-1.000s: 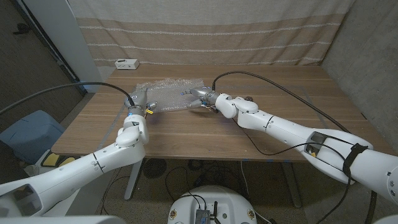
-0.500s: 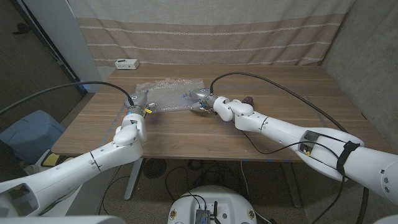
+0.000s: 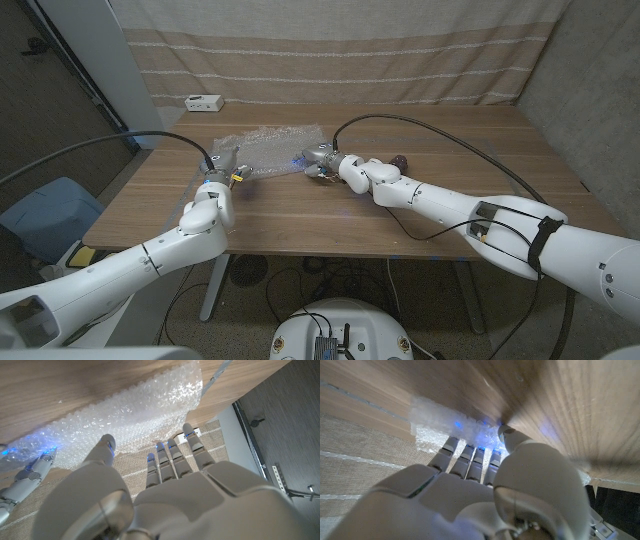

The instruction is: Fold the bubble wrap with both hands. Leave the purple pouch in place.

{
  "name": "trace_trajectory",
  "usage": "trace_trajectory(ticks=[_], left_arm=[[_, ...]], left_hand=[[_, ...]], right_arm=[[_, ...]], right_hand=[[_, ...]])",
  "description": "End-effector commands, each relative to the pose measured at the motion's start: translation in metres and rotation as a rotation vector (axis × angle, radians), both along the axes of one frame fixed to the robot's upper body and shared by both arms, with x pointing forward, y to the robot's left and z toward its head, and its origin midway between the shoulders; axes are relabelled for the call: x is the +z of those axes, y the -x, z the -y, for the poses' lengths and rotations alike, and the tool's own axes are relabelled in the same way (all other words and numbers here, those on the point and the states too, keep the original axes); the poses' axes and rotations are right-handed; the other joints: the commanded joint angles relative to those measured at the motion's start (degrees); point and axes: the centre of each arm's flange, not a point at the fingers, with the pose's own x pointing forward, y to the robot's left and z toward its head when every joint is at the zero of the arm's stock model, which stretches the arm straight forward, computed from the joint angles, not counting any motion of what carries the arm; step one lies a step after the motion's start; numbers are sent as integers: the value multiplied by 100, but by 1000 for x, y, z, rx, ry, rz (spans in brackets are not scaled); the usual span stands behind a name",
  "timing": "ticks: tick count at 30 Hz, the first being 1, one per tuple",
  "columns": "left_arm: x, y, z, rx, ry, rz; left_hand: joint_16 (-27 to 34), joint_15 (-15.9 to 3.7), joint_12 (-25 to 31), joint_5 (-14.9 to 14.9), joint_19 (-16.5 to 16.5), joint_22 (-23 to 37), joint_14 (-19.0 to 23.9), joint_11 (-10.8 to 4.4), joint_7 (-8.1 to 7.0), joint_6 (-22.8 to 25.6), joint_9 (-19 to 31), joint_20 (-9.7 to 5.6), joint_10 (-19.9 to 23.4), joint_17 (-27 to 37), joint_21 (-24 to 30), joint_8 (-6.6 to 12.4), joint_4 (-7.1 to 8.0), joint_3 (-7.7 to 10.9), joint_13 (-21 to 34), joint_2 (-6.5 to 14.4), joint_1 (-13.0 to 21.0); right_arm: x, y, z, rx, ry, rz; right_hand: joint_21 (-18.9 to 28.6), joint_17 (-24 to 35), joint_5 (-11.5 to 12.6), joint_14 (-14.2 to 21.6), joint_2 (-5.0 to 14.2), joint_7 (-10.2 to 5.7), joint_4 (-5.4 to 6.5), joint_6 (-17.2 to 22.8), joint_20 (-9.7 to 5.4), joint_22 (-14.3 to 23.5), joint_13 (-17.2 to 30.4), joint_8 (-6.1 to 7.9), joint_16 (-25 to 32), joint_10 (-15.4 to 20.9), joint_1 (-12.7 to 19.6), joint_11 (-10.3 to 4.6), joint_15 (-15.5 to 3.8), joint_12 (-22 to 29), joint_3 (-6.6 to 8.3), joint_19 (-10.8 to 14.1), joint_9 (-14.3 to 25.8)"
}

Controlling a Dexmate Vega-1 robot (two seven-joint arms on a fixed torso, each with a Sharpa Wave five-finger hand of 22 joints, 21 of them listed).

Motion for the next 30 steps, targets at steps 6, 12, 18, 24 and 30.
trace_trajectory(ticks=[6, 12, 18, 24, 30], left_arm=[[2, -20, 9, -33, -69, -194], [7, -31, 22, -10, -190, -375], [9, -39, 24, -1, -222, -494], [15, -40, 28, 40, -258, -576], [14, -39, 29, 103, -298, -590]], left_hand=[[-11, 47, 35, -57, -104, 12, -165, 12, -52, -65, 0, 43, -185, -2, -115, 41, 47, -178, -3, -179, -17], [-42, 162, -7, 28, -299, 11, -457, 4, -90, -538, -7, 165, -558, -1, -297, -35, 31, -375, -38, -459, -54], [-24, 287, -4, 79, -368, 13, -664, 47, -42, -918, -8, 200, -874, -1, -419, -12, -52, -294, -65, -377, 340], [-21, 344, 28, 81, -393, 12, -750, 74, 18, -1011, -9, 220, -938, -1, -483, 33, -105, -191, -79, -290, 691], [60, 301, 149, 52, -222, 22, -615, 62, 111, -932, -8, 171, -836, -7, -541, 129, -146, 164, -109, 112, 1737]], right_arm=[[4, -9, 4, 9, -3, -133], [8, -10, 6, 7, -14, -120], [9, -12, 7, 1, -11, -114], [10, -14, 7, 0, -15, -108], [11, -14, 7, 3, -19, -101]], right_hand=[[-91, -34, -173, 163, -172, 158, 287, 93, 99, 33, -21, -108, 73, 128, -845, 196, -159, -7, -191, 39, 9], [-98, -40, -178, 181, -186, 164, 306, 97, 112, 34, -23, -118, 78, 152, -922, 206, -166, -7, -208, 50, 9], [-102, -44, -178, 194, -188, 171, 317, 107, 114, 35, -26, -123, 81, 157, -969, 201, -171, -12, -212, 57, 9], [-108, -50, -176, 189, -183, 179, 325, 107, 115, 35, -28, -132, 76, 156, -1014, 197, -177, -21, -211, 65, 9], [-114, -56, -173, 187, -177, 183, 327, 110, 114, 35, -30, -139, 72, 148, -1046, 191, -183, -31, -206, 70, 9]])
